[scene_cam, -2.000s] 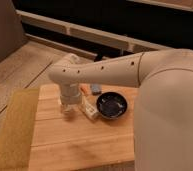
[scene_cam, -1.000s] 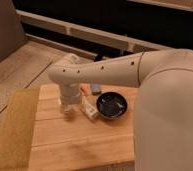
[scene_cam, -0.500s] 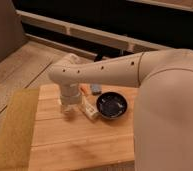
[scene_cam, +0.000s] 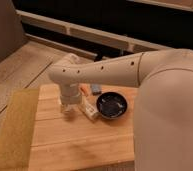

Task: Move the arm in a circular motion

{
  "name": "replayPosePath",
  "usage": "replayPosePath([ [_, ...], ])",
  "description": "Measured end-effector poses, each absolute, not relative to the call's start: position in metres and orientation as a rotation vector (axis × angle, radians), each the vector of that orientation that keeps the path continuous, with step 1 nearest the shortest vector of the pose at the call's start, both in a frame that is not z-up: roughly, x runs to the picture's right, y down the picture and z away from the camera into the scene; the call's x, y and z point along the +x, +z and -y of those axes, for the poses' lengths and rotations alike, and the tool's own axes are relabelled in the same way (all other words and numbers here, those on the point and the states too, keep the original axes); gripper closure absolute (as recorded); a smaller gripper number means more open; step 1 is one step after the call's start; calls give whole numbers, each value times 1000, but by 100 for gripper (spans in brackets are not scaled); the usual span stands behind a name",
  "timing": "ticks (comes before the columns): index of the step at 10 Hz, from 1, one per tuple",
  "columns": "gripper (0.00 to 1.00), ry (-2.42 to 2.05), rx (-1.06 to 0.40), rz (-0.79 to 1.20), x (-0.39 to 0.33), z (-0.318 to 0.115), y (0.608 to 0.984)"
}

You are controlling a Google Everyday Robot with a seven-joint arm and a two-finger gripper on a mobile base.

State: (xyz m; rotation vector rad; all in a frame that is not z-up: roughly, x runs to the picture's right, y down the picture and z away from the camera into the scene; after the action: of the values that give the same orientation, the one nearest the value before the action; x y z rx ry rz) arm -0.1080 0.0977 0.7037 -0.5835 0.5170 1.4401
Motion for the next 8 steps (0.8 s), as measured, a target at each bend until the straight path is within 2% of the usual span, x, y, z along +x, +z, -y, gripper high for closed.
replayPosePath([
  [4, 35, 1507, -421, -495, -71, 1, 731],
  [8, 35, 1530, -345, -456, -35, 65, 745],
])
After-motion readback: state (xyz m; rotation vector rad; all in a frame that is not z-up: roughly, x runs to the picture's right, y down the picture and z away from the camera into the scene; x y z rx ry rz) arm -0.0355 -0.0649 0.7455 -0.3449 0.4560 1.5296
